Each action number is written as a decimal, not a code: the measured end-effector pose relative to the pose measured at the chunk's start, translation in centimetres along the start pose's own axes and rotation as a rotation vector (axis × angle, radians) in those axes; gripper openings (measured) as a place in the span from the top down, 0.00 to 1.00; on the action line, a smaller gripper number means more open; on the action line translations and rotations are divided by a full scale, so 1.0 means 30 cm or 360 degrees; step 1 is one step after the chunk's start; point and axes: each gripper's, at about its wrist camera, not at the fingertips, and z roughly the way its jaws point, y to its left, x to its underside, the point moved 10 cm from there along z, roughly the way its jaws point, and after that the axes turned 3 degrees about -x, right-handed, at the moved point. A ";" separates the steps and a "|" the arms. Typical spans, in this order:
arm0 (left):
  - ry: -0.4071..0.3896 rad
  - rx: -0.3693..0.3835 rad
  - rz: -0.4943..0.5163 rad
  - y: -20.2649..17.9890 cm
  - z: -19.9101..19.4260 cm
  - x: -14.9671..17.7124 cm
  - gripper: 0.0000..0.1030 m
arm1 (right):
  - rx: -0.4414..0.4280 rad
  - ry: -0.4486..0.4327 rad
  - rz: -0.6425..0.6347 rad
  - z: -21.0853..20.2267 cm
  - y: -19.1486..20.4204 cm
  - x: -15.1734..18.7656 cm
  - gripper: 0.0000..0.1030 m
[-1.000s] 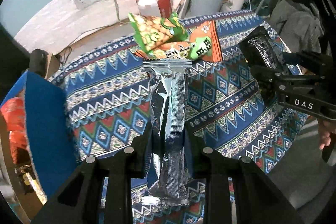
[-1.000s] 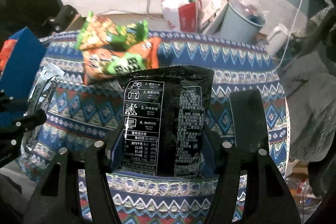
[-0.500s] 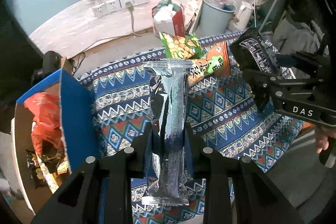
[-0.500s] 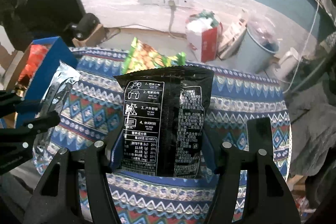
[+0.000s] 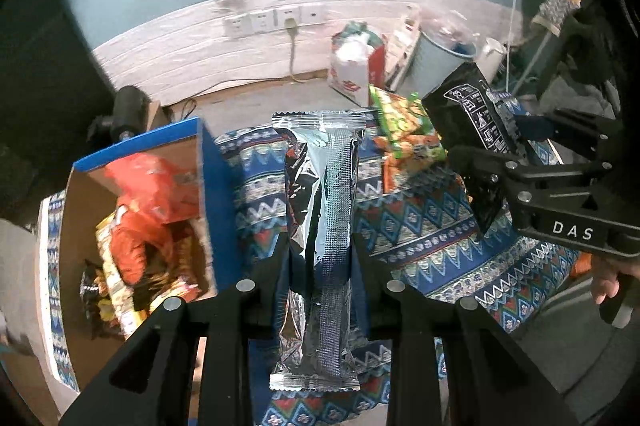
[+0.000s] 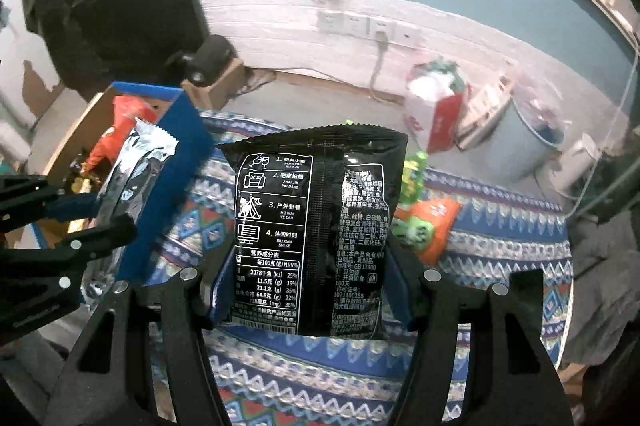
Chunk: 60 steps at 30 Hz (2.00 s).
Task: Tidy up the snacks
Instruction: 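Carry the black bag and silver bar into the box and open both tools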
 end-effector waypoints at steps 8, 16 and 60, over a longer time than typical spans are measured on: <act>-0.0030 -0.0058 -0.0119 0.152 -0.039 0.028 0.73 | -0.0068 0.0007 -0.0097 0.047 0.149 -0.063 0.39; -0.0031 -0.0110 -0.0218 0.292 -0.054 0.080 0.73 | -0.0129 0.0022 -0.0179 0.094 0.291 -0.110 0.39; 0.0071 -0.0383 -0.0634 0.776 -0.089 0.272 0.48 | -0.0488 0.0248 -0.0410 0.291 0.843 -0.074 0.38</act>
